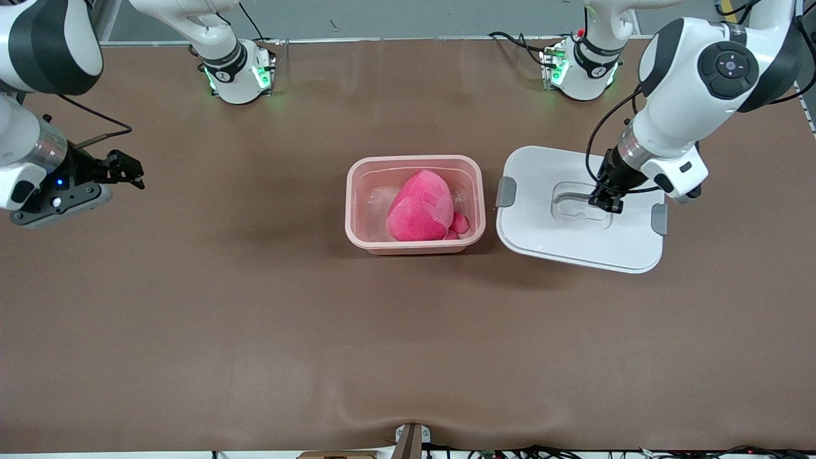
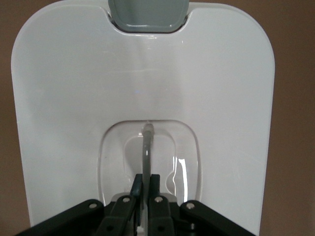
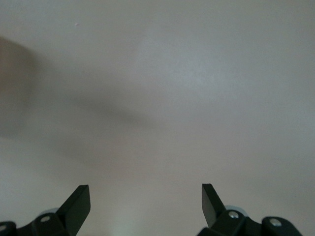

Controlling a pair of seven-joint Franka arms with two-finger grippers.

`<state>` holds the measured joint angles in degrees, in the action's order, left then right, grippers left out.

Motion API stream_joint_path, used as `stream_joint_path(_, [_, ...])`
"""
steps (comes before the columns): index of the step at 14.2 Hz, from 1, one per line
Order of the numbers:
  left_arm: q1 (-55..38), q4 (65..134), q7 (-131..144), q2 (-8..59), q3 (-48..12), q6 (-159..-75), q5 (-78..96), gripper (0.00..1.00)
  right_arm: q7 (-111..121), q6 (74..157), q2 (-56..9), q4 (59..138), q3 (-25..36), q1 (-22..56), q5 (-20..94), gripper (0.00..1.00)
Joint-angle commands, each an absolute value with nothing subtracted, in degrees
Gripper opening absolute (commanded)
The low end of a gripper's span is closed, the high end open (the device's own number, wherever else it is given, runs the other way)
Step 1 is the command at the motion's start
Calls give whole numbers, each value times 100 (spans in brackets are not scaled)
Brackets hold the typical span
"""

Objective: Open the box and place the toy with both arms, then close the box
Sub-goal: 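Carry the lid over the box with the left gripper and lower it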

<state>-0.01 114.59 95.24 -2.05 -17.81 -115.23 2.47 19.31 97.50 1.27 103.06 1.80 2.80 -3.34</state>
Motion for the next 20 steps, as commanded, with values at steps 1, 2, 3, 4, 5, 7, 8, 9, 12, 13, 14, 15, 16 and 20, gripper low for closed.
stream_joint_path(1, [9,11136,9851,17,-1986,-11514,343,0,970,9817,396,10469,141,255,-150,100])
stream_joint_path(2, [9,11066,9940,61,-2047,-11514,343,0,619,9722,369,10329,141,255,-115,100])
stream_joint_path(3, [9,11022,10036,79,-2109,-11514,343,0,372,9564,343,10179,141,264,-79,100])
stream_joint_path(4, [-9,11013,10133,88,-2127,-11514,343,0,256,9519,334,10047,149,255,17,100])
stream_joint_path(5, [-52,10978,10221,140,-2179,-11514,334,0,237,9519,308,9941,158,203,70,100])
stream_joint_path(7, [-140,10890,10466,263,-2215,-11522,282,0,290,9501,281,9766,193,167,79,100])
stream_joint_path(8, [-254,10811,10598,377,-2241,-11522,264,0,299,9379,273,9695,211,167,79,100])
stream_joint_path(9, [-307,10741,10713,474,-2250,-11522,246,0,281,9178,229,9607,211,150,79,100])
stream_joint_path(12, [-552,10565,11169,694,-2268,-11531,9,0,290,8974,237,9501,211,-78,114,100])
stream_joint_path(13, [-623,10495,11275,799,-2268,-11531,-26,0,307,8974,229,9449,202,-175,132,100])
stream_joint_path(14, [-720,10407,11442,904,-2268,-11531,-87,0,221,8965,220,9387,202,-193,132,100])
stream_joint_path(15, [-834,10328,11609,1001,-2268,-11523,-184,0,54,9000,220,9378,202,-150,123,100])
stream_joint_path(16, [-922,10258,11784,1098,-2268,-11522,-272,0,-365,9009,220,9317,193,-149,114,100])
stream_joint_path(20, [-1264,10029,12347,1406,-2268,-11522,-483,0,-633,8860,220,9246,176,-106,79,100])
